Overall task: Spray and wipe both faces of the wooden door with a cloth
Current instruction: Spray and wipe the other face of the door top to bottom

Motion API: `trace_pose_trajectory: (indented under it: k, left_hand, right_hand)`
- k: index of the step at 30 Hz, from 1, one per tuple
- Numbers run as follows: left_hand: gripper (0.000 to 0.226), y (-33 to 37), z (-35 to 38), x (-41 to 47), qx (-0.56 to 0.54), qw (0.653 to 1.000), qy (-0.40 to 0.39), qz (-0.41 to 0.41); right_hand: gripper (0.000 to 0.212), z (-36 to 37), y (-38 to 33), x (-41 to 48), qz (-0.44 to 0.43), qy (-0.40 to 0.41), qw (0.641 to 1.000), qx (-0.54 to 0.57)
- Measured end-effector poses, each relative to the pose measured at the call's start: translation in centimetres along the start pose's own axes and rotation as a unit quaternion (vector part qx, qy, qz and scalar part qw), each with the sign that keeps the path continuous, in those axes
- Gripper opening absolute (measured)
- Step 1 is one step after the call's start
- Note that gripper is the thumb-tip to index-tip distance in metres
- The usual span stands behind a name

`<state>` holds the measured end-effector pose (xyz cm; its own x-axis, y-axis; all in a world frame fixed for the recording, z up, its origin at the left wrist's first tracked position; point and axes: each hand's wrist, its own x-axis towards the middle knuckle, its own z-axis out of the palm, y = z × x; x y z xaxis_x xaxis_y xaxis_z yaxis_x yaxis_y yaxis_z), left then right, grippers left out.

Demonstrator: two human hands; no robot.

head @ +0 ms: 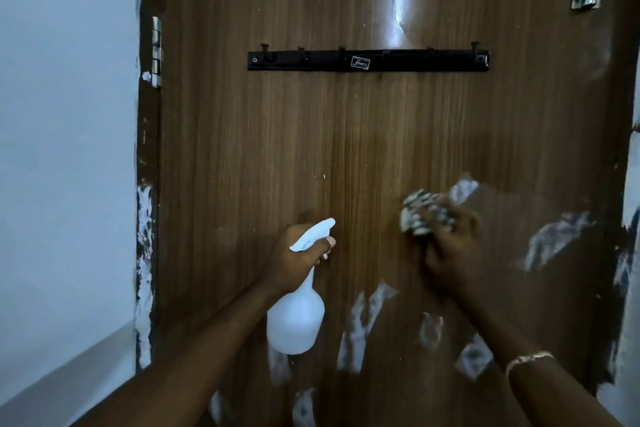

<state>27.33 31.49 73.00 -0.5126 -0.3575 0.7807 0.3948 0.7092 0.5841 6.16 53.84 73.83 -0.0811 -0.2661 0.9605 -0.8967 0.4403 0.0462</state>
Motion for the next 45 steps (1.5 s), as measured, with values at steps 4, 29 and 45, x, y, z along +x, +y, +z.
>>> trace_pose_trajectory:
  k: [4, 29, 45]
  left_hand:
    - [0.009, 0.0, 1.0, 0.6, -0.006, 1.000, 0.007, -0.013]
    - [0.019, 1.4, 12.4, -0.5, -0.079, 0.996, -0.030, 0.007]
    - [0.032, 5.2, 22.6, -0.3, -0.111, 0.992, -0.056, -0.007]
  right_hand:
    - [0.051, -2.6, -1.2, 7.1, 0.157, 0.102, 0.982, -0.013]
    - [0.054, -6.3, 11.4, -4.4, 0.171, 0.012, 0.984, -0.042]
    - [0.065, -9.4, 15.3, -2.2, 0.254, 0.111, 0.960, 0.023]
